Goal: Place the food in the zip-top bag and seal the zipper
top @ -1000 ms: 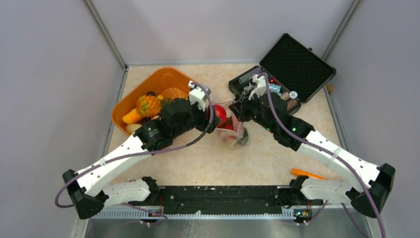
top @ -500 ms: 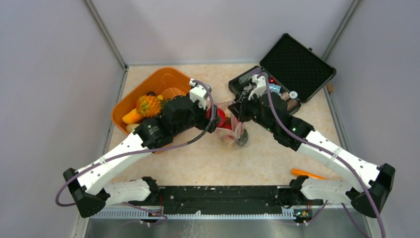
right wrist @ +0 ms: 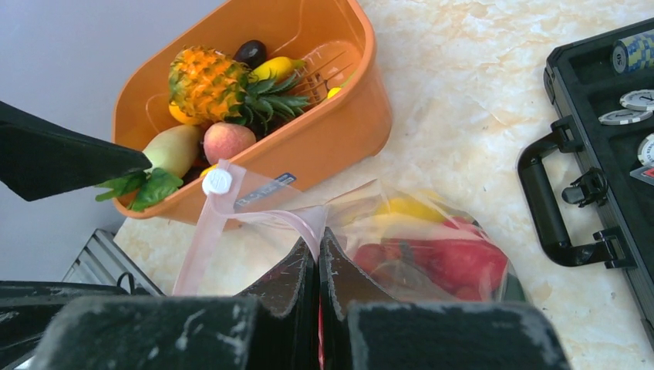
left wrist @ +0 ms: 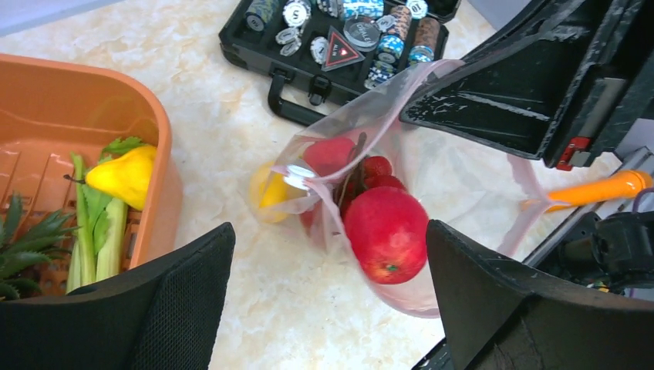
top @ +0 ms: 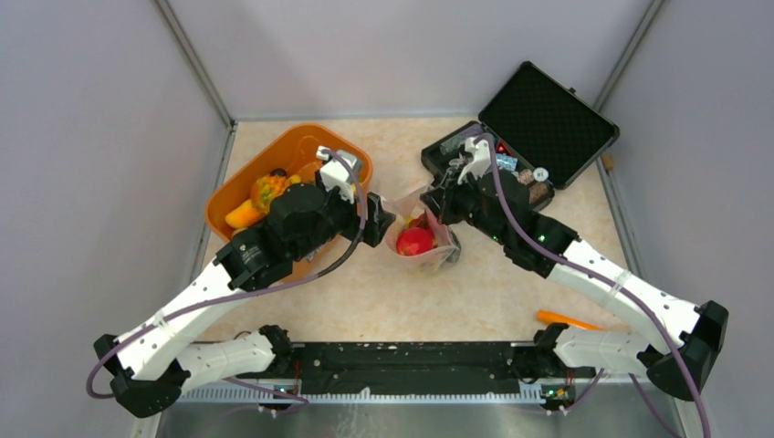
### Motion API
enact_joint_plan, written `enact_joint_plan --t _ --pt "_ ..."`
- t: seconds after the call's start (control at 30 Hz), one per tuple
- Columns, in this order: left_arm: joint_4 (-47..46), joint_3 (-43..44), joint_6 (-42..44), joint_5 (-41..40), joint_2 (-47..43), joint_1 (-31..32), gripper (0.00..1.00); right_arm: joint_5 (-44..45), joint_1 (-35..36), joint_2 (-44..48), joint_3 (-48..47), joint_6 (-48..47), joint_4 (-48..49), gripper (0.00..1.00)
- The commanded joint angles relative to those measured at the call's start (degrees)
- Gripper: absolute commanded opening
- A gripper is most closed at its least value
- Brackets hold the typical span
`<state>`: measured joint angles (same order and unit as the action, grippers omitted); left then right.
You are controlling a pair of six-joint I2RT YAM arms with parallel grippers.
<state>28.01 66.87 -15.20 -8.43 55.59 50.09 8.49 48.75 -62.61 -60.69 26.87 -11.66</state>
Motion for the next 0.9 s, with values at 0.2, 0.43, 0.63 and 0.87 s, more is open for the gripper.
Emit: enact_joint_plan --t 0.2,0.43,0.63,0.87 --pt "-1.55 -6.12 -7.34 9.83 -1.13 0.19 0.89 -1.25 0.41 0.17 -2.82 -0.38 3.45 0.00" --pt "-0.66 -5.28 -9.04 4.18 3.20 0.19 0.70 -2.31 0.44 0.32 -2.84 -0.28 3.81 0.00" --pt "-1.14 -1.84 -8.74 0.75 7.50 0.19 0.20 -3.77 0.43 0.88 -3.70 -2.50 1.86 0.00" --pt "1.34 8.39 -0.82 -11.35 9.97 0.06 0.00 0.11 0.45 7.95 -2.07 -8.74 2.65 0.00"
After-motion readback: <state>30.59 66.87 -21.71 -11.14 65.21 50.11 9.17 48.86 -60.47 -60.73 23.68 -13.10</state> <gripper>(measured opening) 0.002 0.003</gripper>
